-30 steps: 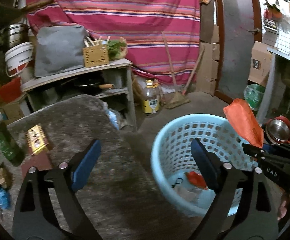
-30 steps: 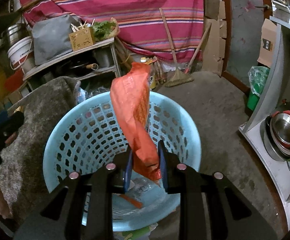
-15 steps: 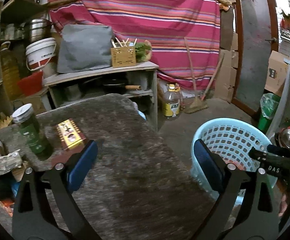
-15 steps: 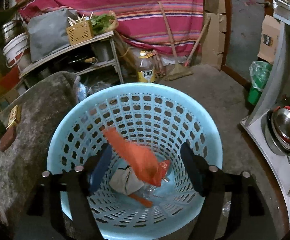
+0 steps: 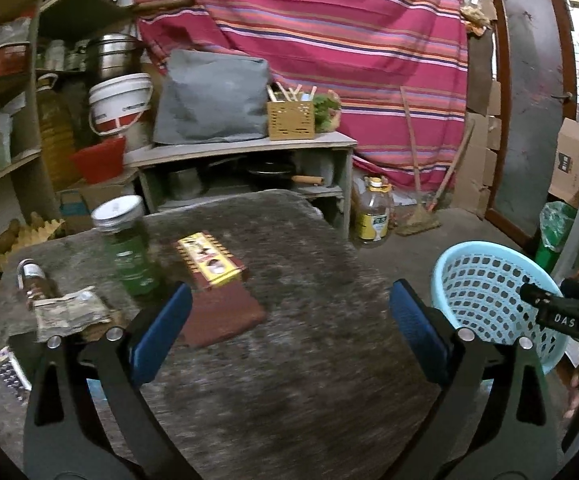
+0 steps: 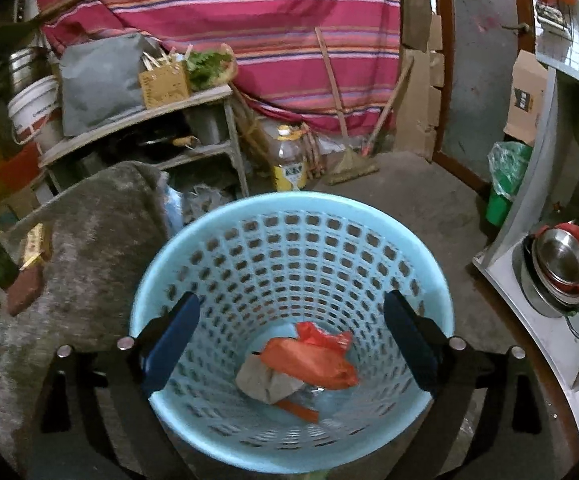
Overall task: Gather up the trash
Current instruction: 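Move both tools back over the table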
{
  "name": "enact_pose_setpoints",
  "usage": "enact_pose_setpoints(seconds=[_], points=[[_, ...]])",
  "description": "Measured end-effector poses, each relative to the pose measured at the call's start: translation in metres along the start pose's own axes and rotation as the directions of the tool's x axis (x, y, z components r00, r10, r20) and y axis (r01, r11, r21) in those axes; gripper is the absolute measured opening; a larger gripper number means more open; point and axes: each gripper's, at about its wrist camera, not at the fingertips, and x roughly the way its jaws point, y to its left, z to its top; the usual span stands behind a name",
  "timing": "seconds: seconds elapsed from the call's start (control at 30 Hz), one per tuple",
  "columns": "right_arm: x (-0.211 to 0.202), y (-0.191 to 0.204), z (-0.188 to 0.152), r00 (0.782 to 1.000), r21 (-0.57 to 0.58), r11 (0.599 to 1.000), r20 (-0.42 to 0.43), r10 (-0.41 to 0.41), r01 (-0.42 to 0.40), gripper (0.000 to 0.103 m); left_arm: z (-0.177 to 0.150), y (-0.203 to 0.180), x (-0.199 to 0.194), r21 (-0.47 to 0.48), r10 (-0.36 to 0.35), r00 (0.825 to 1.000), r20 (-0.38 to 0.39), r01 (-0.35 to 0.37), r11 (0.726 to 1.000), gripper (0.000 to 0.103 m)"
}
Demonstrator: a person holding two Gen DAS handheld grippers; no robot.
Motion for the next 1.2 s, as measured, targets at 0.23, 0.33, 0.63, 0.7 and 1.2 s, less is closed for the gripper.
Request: enact_pose_setpoints(seconds=[0.23,0.33,0.63,0.7,1.2], points=[[-0.024,0.056,-0.001,0.993,-0.054,0.995,0.083,0.088,-0.083,0.093,-0.008,0.058,-0.023,-0.046,0.067,0.998,-0.002,-0.067,0.997,0.097],[-0.031,0.085,-0.004,0.985,-0.089,0.988,0.104,0.135,-0.126,0.094,-0.014,0.088,-0.031,-0.064,0.102,0.995,-0.010,-0.103,0.993,0.098],[-0.031,0.155,-0.018,0.972,-0.174,0.964,0.086,0.219,-0.202,0.094,-0.039,0.176,-0.036,-0.089,0.243,0.968,-0.063,-0.248,0.965,0.098],[-0.031,0.164,-0.021,0.971,-0.188,0.960,0.081,0.225,-0.207,0.094,-0.045,0.189,-0.033,-0.093,0.265,0.961,-0.078,-0.272,0.958,0.098],[-0.015,0.221,-0.036,0.964,-0.255,0.934,0.017,0.264,-0.251,0.094,-0.080,0.246,0.012,-0.101,0.264,0.935,-0.237,-0.294,0.950,0.099]])
